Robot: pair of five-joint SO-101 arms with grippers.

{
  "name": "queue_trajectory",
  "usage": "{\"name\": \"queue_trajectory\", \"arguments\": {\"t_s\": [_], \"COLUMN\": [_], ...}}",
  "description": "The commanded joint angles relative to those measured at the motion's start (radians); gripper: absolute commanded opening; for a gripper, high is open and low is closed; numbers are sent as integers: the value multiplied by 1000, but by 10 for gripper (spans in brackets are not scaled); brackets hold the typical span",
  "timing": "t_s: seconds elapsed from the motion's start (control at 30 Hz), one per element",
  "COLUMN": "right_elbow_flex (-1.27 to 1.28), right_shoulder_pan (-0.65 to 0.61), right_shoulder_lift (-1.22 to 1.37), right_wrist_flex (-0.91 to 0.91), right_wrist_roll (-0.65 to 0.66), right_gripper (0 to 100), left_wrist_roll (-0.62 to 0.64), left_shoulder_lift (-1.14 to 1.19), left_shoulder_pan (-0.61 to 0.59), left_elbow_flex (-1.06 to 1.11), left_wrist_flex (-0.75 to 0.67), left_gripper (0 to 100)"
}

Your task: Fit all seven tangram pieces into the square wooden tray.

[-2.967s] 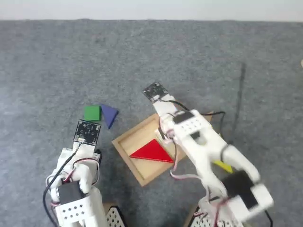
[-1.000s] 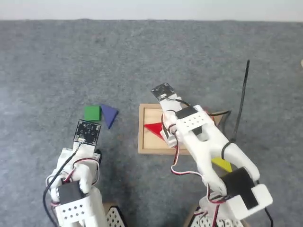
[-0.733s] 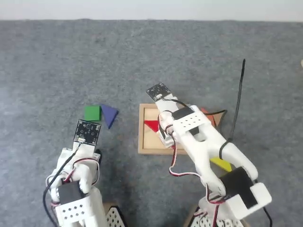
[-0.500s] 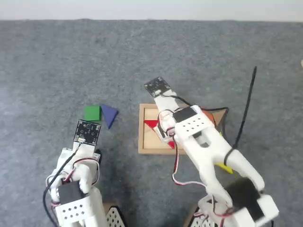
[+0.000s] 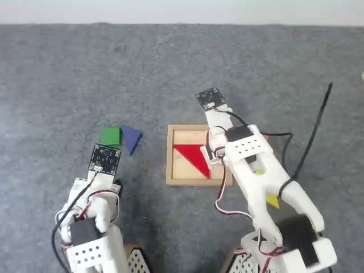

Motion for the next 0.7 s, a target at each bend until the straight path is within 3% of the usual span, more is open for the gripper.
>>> {"name": "queue_trajectory", "arguments": {"t_s": [0.0, 0.27, 0.43, 0.67], "right_elbow_flex": [-8, -11, -11, 12], "right_shoulder_pan": [13, -67, -188, -206], "right_shoulder_lift": [28, 159, 82, -12], "right_wrist_flex": [2, -33, -35, -110], "right_wrist_roll": [0, 38, 38, 38], "right_gripper": [234, 234, 234, 234], "left_wrist_roll": [-5, -5, -5, -5], "left_shoulder_lift": [-18, -18, -18, -18], "left_shoulder_pan": [-6, -6, -6, -6], "left_elbow_flex": [-10, -10, -10, -10], "left_wrist_flex": [6, 6, 6, 6], "left_gripper": [193, 193, 193, 193]}}
